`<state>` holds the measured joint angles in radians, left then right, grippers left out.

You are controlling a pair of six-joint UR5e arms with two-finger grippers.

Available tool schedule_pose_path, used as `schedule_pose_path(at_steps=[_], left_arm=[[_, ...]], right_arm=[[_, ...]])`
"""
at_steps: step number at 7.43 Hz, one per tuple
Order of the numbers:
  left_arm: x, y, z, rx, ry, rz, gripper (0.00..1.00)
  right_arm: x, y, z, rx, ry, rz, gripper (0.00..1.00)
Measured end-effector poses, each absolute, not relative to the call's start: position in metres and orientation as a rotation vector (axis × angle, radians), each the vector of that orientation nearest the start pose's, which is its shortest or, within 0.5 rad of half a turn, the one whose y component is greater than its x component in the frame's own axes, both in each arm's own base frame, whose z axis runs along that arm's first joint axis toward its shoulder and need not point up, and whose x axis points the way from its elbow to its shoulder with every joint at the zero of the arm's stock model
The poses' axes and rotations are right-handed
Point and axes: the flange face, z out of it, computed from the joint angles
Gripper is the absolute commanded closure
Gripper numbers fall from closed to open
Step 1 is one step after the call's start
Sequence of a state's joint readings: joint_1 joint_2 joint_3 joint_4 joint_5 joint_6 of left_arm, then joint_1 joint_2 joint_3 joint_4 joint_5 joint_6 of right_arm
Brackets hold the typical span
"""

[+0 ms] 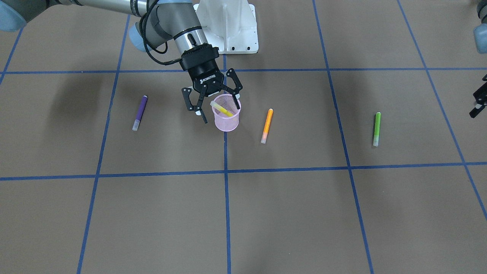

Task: Collect pens into pen holder
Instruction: 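Drop the yellow pen into the cup and raise the right arm away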

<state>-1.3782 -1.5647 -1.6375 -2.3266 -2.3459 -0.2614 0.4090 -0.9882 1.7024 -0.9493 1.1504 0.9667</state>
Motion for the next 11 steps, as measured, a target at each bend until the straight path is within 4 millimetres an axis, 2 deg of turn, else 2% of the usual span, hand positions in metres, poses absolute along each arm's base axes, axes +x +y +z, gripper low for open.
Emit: schedule_pose_path(at_steps=[1, 2, 4, 5, 6, 7, 8, 9, 10, 11], left_arm=[[0.063, -0.509, 0.536, 0.56, 0.916, 0.218, 0.0], [0.094, -0.508, 0.536, 0.54, 0.911, 0.196, 0.0], [0.169, -0.505, 0.541, 0.481, 0.882, 0.178, 0.0], [0.206, -0.505, 0.545, 0.43, 0.888, 0.169, 0.0], [0.239, -0.508, 0.548, 0.388, 0.895, 0.169, 0.03], [0.263, -0.511, 0.552, 0.36, 0.897, 0.18, 0.11], [0.279, -0.512, 0.554, 0.349, 0.894, 0.191, 0.22], [0.289, -0.511, 0.554, 0.349, 0.887, 0.202, 0.41], [0.298, -0.507, 0.554, 0.353, 0.882, 0.212, 0.48], [0.302, -0.504, 0.554, 0.354, 0.879, 0.219, 0.48]], right_arm=[[-0.496, -0.453, 0.197, 0.836, -0.931, 0.099, 0.01], [-0.463, -0.491, 0.211, 0.717, -0.904, 0.086, 0.01], [-0.372, -0.559, 0.239, 0.475, -0.895, 0.07, 0.01], [-0.322, -0.58, 0.263, 0.404, -0.893, 0.039, 0.01], [-0.279, -0.594, 0.288, 0.372, -0.89, 0.002, 0.01], [-0.246, -0.6, 0.307, 0.359, -0.89, -0.026, 0.01], [-0.226, -0.602, 0.319, 0.353, -0.892, -0.038, 0.01], [-0.218, -0.603, 0.325, 0.35, -0.893, -0.043, 0.01], [-0.215, -0.603, 0.327, 0.35, -0.893, -0.044, 0.01], [-0.214, -0.603, 0.328, 0.35, -0.892, -0.043, 0.0]])
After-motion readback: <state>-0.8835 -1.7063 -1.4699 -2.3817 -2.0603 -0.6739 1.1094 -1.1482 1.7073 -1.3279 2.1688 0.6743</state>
